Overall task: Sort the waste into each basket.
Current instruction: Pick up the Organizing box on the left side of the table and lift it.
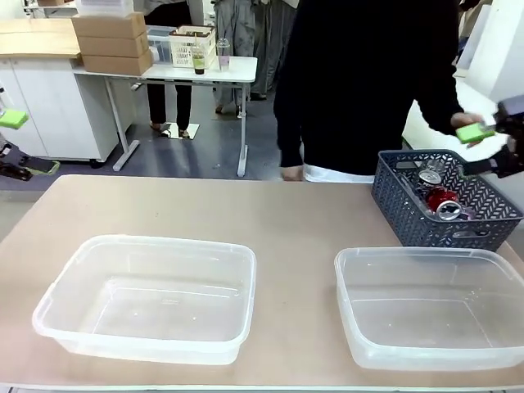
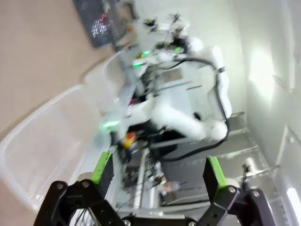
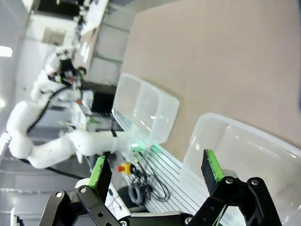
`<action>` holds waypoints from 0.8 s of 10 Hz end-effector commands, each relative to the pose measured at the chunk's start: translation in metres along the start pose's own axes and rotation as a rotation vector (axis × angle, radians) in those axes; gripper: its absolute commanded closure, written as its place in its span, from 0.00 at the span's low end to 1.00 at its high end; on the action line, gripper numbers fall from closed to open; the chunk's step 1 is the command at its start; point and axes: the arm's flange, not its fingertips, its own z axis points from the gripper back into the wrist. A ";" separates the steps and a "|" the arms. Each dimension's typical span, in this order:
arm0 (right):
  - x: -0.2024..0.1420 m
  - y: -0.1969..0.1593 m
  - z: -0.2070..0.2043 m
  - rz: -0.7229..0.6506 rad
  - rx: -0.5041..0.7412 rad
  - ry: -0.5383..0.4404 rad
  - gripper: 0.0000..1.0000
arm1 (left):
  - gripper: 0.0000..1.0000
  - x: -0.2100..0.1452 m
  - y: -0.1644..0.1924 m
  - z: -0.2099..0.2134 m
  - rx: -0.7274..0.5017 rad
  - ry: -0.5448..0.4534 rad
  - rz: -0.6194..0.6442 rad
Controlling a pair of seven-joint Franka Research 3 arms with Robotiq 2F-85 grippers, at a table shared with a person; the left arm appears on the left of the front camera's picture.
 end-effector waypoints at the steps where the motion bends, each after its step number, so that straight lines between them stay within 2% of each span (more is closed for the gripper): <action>1: 0.016 0.063 -0.066 0.038 -0.100 0.079 0.00 | 0.00 -0.016 -0.020 0.020 0.238 0.173 -0.047; 2: 0.018 0.096 -0.117 0.093 -0.113 0.127 0.00 | 0.00 -0.028 -0.032 0.023 0.328 0.268 -0.051; 3: 0.013 0.124 -0.167 0.127 -0.128 0.208 0.00 | 0.00 -0.039 -0.044 0.016 0.337 0.321 -0.060; 4: 0.003 0.147 -0.211 0.156 -0.175 0.272 0.00 | 0.00 -0.052 -0.051 0.000 0.466 0.365 -0.065; 5: -0.009 0.155 -0.243 0.187 -0.274 0.271 0.00 | 0.00 -0.060 -0.050 -0.019 0.563 0.350 -0.081; 6: -0.025 0.156 -0.261 0.224 -0.276 0.362 0.00 | 0.00 -0.062 -0.042 -0.040 0.562 0.386 -0.070; 7: -0.034 0.149 -0.261 0.248 -0.267 0.403 0.00 | 0.00 -0.055 -0.032 -0.054 0.516 0.374 -0.067; 8: -0.030 0.131 -0.243 0.194 -0.178 0.380 0.00 | 0.00 -0.035 -0.024 -0.054 0.225 0.375 -0.017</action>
